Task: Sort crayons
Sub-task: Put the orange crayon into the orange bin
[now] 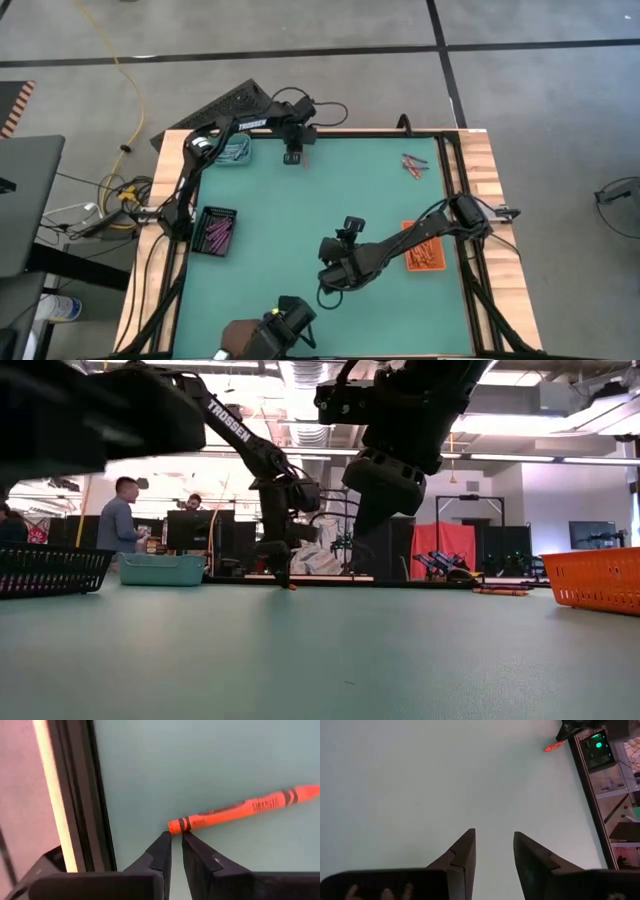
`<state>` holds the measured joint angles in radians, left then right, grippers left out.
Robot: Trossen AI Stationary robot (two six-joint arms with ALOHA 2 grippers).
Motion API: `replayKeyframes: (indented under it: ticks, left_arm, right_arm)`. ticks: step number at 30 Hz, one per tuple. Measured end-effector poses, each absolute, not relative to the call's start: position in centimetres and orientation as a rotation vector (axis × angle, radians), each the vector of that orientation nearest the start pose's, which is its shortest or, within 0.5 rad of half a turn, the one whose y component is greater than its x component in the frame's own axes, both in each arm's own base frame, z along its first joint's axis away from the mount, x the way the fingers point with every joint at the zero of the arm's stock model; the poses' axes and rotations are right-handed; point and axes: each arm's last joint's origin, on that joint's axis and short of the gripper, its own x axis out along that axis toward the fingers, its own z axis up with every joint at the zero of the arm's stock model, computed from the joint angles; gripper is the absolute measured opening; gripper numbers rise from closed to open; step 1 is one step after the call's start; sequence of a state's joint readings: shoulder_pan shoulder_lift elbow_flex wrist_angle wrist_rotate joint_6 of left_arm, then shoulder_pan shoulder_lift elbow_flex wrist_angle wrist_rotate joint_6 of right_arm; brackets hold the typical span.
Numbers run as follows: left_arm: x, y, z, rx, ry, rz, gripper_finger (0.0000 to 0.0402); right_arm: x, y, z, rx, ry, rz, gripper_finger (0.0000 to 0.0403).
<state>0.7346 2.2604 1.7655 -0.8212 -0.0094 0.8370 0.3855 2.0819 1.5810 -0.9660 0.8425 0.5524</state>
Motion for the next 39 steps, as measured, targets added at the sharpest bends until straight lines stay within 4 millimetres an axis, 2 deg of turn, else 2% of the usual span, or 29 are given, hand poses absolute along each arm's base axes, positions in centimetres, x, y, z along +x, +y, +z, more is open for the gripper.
replayKeyframes:
  ticks: [4, 8, 14, 17, 23, 33, 39]
  left_arm:
    - [34.1, 30.4, 16.1, 0.257, 1.471, 0.091, 0.0054]
    - [34.9, 30.4, 17.5, 0.317, 1.476, 0.129, 0.009]
    - [35.9, 28.5, 17.5, 0.42, 1.456, -0.092, 0.0126]
    - [36.3, 27.7, 17.1, 0.496, 1.429, -0.209, 0.0127]
    - [37.2, 27.2, 17.2, 0.608, 1.366, -0.293, 0.0128]
    - [37.5, 26.4, 17.1, 0.632, 1.355, -0.368, 0.0128]
    - [36.9, 26.0, 15.2, 0.626, 1.373, -0.392, 0.0128]
  right_arm:
    - [38.0, 13.1, 18.2, -0.376, 1.035, -0.667, 0.0132]
    - [37.9, 13.0, 18.2, -0.386, 1.045, -0.668, 0.0132]
    - [37.8, 13.0, 18.2, -0.397, 1.054, -0.668, 0.0132]
    - [37.4, 13.4, 18.2, -0.411, 1.074, -0.666, 0.0132]
    - [35.4, 14.9, 18.2, -0.418, 1.107, -0.71, 0.0132]
    - [33.0, 16.4, 18.6, -0.412, 1.101, -0.81, 0.0132]
    - [32.8, 16.7, 18.6, -0.401, 1.088, -0.811, 0.0132]
